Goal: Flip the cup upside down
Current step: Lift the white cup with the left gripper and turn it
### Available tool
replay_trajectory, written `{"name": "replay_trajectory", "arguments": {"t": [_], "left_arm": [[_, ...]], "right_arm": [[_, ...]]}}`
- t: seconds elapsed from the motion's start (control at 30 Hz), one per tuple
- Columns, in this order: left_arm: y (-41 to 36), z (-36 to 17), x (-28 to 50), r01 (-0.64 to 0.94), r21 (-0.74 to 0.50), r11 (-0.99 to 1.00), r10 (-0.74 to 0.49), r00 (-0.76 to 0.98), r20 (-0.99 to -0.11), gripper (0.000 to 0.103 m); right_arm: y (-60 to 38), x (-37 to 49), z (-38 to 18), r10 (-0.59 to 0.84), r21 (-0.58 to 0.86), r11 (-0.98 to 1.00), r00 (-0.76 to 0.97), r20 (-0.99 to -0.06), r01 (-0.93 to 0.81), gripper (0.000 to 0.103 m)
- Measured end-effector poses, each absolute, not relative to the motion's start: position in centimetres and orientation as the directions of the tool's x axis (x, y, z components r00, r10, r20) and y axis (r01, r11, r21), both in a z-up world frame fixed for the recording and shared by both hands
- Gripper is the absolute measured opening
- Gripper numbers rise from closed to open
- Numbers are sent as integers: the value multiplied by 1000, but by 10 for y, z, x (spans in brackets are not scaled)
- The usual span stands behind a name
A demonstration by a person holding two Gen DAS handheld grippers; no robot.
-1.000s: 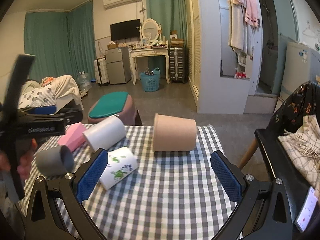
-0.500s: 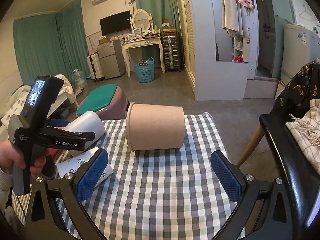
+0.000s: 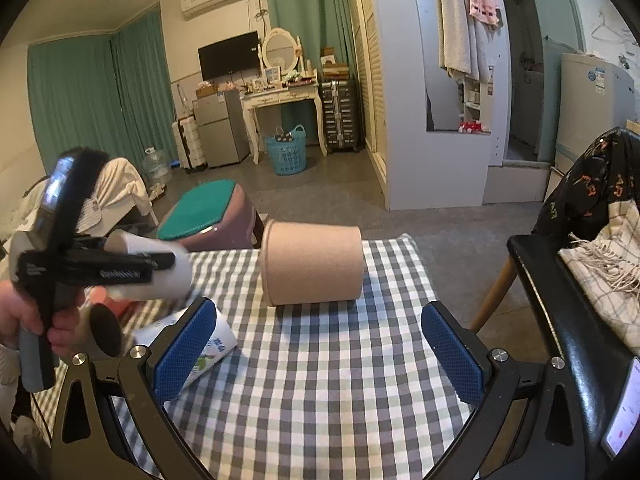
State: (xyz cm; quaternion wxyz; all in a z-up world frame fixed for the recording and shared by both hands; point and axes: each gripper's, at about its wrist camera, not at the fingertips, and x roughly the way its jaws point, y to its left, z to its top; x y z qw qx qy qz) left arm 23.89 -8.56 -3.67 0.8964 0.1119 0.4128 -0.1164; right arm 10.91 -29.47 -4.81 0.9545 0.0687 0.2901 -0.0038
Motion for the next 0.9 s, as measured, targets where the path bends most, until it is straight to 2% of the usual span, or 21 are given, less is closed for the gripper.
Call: {"name": "replay_trajectory", "arguments": {"t": [0.43,0.77,0.9], "left_arm": [[-87,-6,140,343,69,937,-190,664,-723,71],[-116,-27,107,356,112,928,-190,710,-678,71],[-110,-56,90,350,88,933,-182,666,-723,71]], "right_arm": [[-275,39,-8,54,135,991,876,-480,13,103],[-278,8,2,34,131,991,884,-465,31,103],[-279,3,0,24,120,992,879,-477,39,103]]}}
